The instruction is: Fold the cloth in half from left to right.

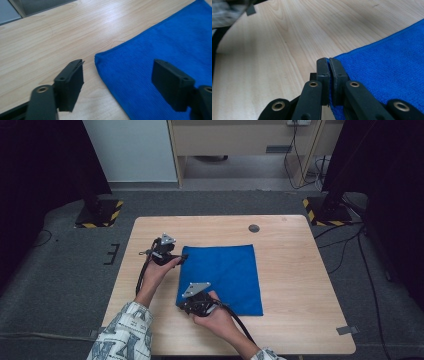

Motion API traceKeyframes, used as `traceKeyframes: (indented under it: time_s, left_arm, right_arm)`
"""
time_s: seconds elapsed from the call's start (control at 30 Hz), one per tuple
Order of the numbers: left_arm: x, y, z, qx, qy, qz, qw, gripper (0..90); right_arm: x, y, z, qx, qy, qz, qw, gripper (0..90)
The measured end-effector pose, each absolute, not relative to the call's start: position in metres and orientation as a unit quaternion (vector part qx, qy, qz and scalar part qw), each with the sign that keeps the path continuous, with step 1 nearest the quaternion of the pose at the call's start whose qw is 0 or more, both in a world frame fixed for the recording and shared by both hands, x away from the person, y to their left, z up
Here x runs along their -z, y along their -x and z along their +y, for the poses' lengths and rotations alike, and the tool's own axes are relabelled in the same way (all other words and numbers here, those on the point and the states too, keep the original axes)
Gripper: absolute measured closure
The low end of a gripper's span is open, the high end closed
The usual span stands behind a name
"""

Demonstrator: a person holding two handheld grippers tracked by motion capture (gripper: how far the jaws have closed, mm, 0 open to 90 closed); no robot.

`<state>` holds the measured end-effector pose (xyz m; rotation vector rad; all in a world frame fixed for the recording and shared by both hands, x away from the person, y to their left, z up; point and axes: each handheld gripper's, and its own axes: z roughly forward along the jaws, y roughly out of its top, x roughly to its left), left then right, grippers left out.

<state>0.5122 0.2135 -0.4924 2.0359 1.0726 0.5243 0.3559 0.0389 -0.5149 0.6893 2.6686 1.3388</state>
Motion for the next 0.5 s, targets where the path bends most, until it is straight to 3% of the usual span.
traceKeyframes:
  time_s: [0.33,0.5]
  left_arm:
    - [0.514,-0.53,0.22,-0.222,-0.782,0.426,0.397,45.7]
    - [0.518,-0.537,0.222,-0.22,-0.785,0.436,0.382,45.3]
  right_arm:
    - [0.515,-0.347,0.044,-0.434,-0.219,0.873,0.043,87.4]
    - [0.516,-0.345,0.044,-0.43,-0.219,0.875,0.043,87.4]
